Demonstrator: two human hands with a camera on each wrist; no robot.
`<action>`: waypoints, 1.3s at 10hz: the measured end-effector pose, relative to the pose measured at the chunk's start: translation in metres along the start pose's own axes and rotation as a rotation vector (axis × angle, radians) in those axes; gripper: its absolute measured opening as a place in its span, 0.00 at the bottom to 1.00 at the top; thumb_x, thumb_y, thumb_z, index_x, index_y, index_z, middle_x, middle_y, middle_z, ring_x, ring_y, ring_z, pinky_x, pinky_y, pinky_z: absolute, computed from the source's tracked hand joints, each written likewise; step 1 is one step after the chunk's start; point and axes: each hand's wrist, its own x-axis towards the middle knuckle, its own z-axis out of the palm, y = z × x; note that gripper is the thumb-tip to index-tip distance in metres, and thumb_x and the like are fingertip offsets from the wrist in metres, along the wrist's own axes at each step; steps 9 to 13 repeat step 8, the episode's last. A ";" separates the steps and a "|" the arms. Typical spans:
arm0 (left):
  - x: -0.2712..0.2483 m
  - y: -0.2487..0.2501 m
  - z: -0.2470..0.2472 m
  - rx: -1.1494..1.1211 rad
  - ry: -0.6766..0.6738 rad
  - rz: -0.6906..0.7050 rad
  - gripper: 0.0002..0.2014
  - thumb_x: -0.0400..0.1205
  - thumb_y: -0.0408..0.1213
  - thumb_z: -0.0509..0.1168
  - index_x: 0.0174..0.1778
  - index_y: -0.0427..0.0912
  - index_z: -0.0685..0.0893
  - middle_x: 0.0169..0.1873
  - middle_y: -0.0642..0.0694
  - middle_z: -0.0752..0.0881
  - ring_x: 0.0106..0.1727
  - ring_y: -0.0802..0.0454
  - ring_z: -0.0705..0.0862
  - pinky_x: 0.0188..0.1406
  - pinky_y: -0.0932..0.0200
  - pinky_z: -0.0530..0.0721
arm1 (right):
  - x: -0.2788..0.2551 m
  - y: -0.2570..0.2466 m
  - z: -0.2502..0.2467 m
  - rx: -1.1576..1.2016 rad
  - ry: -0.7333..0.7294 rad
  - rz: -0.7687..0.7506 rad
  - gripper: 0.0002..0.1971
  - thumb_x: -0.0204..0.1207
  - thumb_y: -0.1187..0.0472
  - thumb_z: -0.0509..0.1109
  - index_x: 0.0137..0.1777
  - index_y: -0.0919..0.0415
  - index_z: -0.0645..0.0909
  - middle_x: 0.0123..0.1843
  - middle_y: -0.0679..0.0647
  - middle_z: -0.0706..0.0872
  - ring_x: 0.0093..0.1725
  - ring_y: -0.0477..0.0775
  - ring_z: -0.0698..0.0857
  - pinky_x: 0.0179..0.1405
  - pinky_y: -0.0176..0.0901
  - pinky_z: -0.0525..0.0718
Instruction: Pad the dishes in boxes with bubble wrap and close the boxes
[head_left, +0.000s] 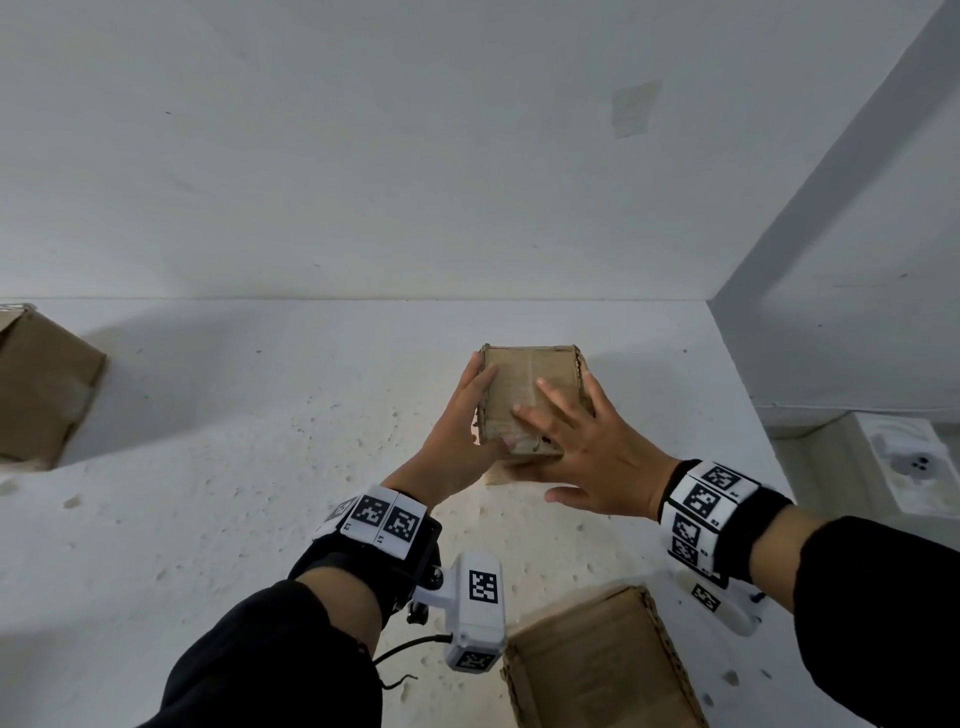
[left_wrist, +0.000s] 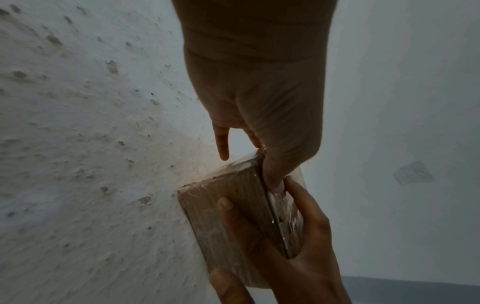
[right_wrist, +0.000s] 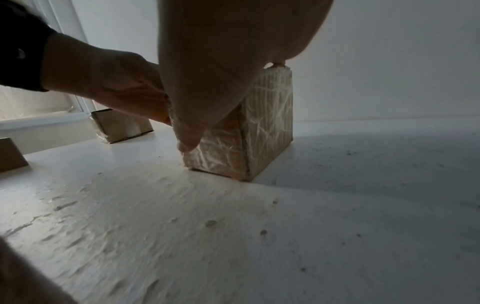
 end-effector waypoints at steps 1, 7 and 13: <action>0.001 -0.002 0.001 -0.014 0.004 0.003 0.42 0.76 0.22 0.69 0.82 0.47 0.56 0.81 0.60 0.46 0.83 0.59 0.48 0.76 0.43 0.69 | 0.001 -0.001 -0.003 0.008 -0.057 0.009 0.21 0.71 0.37 0.67 0.66 0.30 0.75 0.81 0.58 0.58 0.80 0.74 0.57 0.67 0.84 0.59; -0.003 0.004 -0.004 0.233 0.041 0.007 0.39 0.77 0.36 0.71 0.82 0.47 0.58 0.83 0.57 0.52 0.78 0.62 0.62 0.70 0.60 0.73 | -0.002 -0.004 -0.058 0.309 -0.457 0.250 0.12 0.79 0.50 0.62 0.45 0.48 0.88 0.84 0.40 0.41 0.83 0.49 0.37 0.81 0.62 0.43; -0.009 0.019 -0.018 0.250 0.076 -0.051 0.34 0.79 0.38 0.68 0.80 0.49 0.62 0.79 0.55 0.65 0.72 0.53 0.75 0.65 0.53 0.79 | 0.003 -0.007 -0.080 0.424 -0.491 0.352 0.13 0.79 0.55 0.62 0.44 0.55 0.88 0.84 0.40 0.51 0.82 0.50 0.54 0.78 0.54 0.57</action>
